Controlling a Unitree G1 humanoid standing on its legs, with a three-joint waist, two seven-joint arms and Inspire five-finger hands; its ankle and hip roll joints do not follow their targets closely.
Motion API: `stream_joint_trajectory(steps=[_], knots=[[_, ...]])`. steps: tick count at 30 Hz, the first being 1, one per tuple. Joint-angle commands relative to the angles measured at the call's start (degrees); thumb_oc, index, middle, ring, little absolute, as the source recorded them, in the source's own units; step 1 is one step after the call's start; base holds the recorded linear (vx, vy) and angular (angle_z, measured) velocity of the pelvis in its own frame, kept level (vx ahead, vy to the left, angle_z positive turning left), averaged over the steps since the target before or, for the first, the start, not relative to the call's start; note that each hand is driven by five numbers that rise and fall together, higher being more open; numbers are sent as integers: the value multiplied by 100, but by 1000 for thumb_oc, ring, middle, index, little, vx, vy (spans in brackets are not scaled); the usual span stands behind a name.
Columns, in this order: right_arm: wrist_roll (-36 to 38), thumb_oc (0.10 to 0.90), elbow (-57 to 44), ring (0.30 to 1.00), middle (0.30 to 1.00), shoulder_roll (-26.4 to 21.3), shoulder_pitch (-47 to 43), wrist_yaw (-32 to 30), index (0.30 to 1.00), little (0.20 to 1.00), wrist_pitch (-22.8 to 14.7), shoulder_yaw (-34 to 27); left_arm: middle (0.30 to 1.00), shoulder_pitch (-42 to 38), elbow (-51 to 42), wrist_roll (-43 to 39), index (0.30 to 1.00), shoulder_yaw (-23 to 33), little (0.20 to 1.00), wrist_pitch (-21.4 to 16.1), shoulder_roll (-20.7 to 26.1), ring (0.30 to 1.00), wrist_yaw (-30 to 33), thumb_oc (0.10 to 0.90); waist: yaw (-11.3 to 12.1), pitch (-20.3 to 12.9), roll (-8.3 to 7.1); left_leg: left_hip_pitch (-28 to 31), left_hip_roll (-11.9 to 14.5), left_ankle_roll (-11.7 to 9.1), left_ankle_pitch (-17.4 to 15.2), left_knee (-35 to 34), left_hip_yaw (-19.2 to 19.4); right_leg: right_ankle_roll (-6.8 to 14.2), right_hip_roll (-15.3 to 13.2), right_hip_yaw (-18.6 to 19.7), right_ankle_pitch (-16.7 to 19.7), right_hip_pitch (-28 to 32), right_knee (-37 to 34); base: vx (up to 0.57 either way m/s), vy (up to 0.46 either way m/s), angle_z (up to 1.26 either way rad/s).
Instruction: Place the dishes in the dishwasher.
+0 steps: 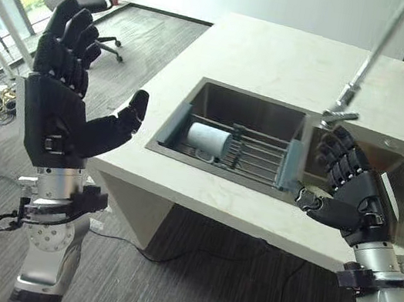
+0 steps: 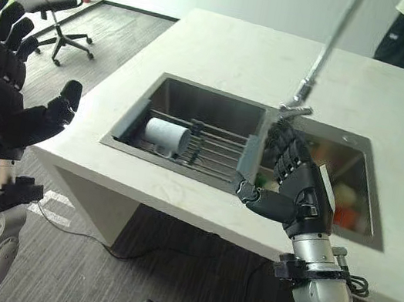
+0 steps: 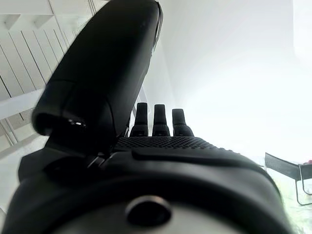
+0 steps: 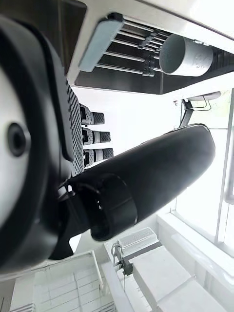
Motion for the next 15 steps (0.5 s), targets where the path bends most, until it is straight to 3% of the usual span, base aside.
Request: stream_joint_trajectory(steps=[1,2,5,6,11,15], knots=[[-271,800,-132,900,900,132,-612,-34,900,900,-562,-117,900,-49,-635,-58,900,321,900,-373,298,900,-88,800,-51,-356,94,-120,480,-669,-749,475,-410,12,469,-297,1762,-13,-657,207,203,3],[-298,800,-131,900,900,159,-660,-5,900,900,-476,-47,900,28,-741,54,900,389,900,-344,318,900,27,800,-41,-276,116,-10,483,-648,-810,475,-361,-48,621,-513,1643,-199,-657,141,119,-12],[-273,800,-158,900,900,149,-645,-32,900,900,-458,-66,900,86,-783,-7,900,418,900,-362,315,900,-82,800,3,-232,30,28,430,-658,-853,475,-254,-84,719,-690,1335,-447,-657,89,-38,-40],[-133,800,-123,900,900,51,-627,-22,900,900,-548,-127,900,132,-775,-8,900,399,900,-280,325,900,-198,800,-6,-184,-55,90,416,-670,-924,475,-155,-135,698,-687,978,-757,-657,84,-137,-38],[-1,800,-59,900,900,-69,-716,-81,900,900,-655,-38,900,140,-759,-109,900,250,900,-298,361,900,-169,800,-67,-221,-107,227,404,-626,-1124,475,17,-177,734,-509,836,-1137,-657,135,-209,-15],[-161,800,13,900,900,-48,-794,-291,900,900,-665,77,900,43,-788,-840,900,73,900,-221,134,900,-307,800,-130,-335,-81,365,514,-641,-1224,475,176,-253,902,-308,695,-1081,-657,168,-272,-10]])
